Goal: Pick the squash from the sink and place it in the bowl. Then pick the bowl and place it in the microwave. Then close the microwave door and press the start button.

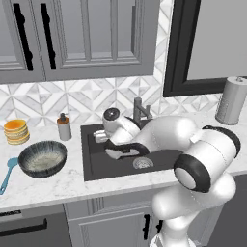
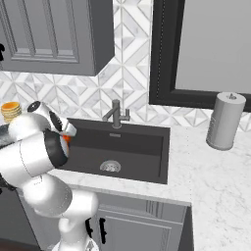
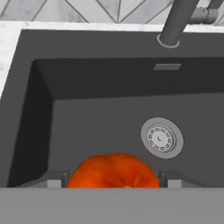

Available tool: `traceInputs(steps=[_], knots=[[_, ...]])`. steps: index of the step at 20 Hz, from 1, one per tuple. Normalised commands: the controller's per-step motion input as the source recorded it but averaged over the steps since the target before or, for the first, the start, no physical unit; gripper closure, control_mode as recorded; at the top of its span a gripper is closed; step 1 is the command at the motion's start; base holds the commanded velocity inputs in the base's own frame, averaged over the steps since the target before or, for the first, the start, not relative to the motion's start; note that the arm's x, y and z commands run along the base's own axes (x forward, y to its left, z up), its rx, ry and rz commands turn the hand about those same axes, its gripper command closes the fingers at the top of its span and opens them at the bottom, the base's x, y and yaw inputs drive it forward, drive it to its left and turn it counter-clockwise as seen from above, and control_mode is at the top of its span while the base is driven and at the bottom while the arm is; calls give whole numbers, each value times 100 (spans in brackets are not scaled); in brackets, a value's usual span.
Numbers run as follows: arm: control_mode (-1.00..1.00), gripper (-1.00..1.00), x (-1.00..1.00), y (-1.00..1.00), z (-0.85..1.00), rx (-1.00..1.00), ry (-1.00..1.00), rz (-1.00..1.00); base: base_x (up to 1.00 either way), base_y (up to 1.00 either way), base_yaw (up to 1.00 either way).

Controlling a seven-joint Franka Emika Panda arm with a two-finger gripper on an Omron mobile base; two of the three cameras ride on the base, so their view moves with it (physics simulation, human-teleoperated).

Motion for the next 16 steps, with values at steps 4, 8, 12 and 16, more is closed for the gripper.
traceInputs(steps=[4, 8, 12, 16], knots=[[-100, 100, -37, 65, 100, 16, 1, 11, 0, 0, 0], [-100, 100, -11, 89, 100, 13, 2, 15, 0, 0, 0], [-100, 100, 0, 100, 59, 11, 9, 17, 0, 0, 0], [-100, 100, 0, 100, 13, 2, 13, 15, 0, 0, 0]])
